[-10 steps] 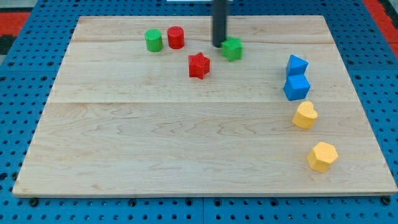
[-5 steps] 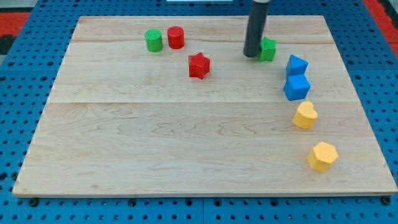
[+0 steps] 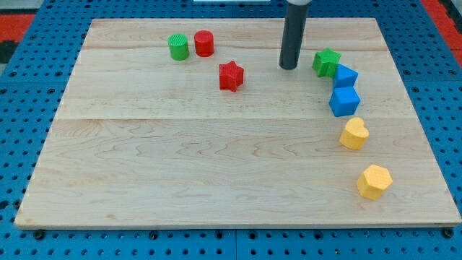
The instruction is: Move the green star closer to the blue triangle
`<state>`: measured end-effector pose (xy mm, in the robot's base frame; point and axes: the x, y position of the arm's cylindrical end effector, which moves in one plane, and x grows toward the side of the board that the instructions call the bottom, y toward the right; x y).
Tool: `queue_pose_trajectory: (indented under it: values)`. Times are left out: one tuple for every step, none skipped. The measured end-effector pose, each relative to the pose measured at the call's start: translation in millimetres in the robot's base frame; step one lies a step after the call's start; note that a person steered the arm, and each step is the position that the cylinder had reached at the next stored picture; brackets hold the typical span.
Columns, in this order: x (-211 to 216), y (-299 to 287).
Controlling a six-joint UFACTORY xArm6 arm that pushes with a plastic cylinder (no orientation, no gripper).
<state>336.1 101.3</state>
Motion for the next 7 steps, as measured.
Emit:
queue_pose_trajectory:
  values:
    - [-7, 30]
    - [-29, 36]
    - [-41, 43]
    - [-50, 45]
    - [-35, 12]
    - [-18, 14]
    - [-15, 60]
